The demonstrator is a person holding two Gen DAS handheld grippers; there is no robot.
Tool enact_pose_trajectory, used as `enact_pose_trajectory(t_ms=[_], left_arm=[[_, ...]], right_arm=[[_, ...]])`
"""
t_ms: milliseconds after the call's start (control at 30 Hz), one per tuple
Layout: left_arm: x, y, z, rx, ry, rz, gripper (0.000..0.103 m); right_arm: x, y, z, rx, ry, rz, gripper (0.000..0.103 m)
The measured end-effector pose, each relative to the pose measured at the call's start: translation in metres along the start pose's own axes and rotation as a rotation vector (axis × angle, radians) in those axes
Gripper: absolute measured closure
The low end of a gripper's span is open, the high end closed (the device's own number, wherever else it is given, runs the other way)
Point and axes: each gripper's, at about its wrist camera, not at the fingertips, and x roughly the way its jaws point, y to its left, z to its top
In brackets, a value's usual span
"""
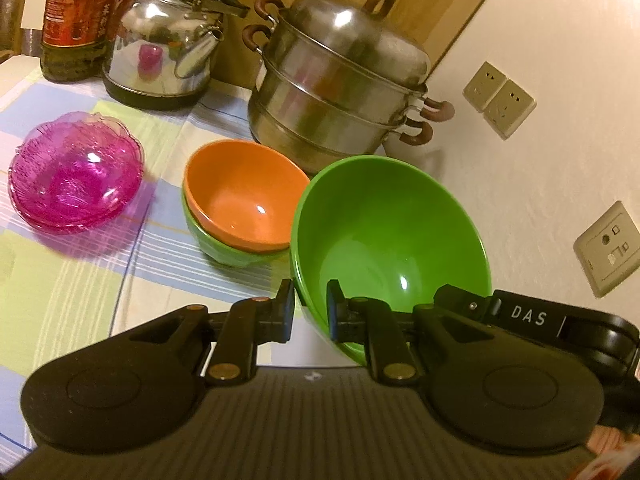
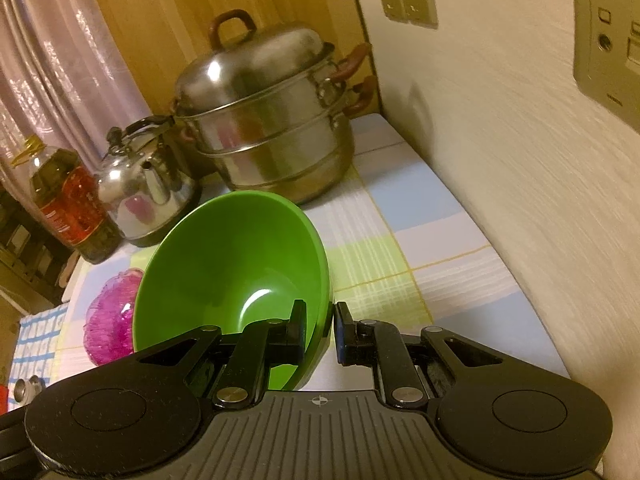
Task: Organize plates and bowls
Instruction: 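Carry the green bowl with both grippers over the orange-green bowl stack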
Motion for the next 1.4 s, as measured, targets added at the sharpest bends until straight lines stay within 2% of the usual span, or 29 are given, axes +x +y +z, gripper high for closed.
enact_pose_trajectory(t_ms=[400, 733, 1200, 1400], left_arm=[[-0.01, 0.018, 0.011, -0.029, -0.016, 0.017, 0.089], [-0.001, 0.032, 0.027, -0.044, -0.024, 0.026, 0.089], [0.042, 0.056, 0.076, -0.033, -0.013, 0.065, 0.088], [0.067, 0.07, 0.086, -0.016, 0.014, 0.099, 0.088]], right_arm=[[0.004, 0.023, 0.002, -0.033, 0.006, 0.023, 0.089], [0.021, 0.04, 0.015, -0.066, 0.007, 0.037, 0.089], [0.081, 0.059, 0.054, -0.079, 0.044, 0.065, 0.089], [0.114, 0.065, 0.058, -0.088, 0.081, 0.065, 0.09]])
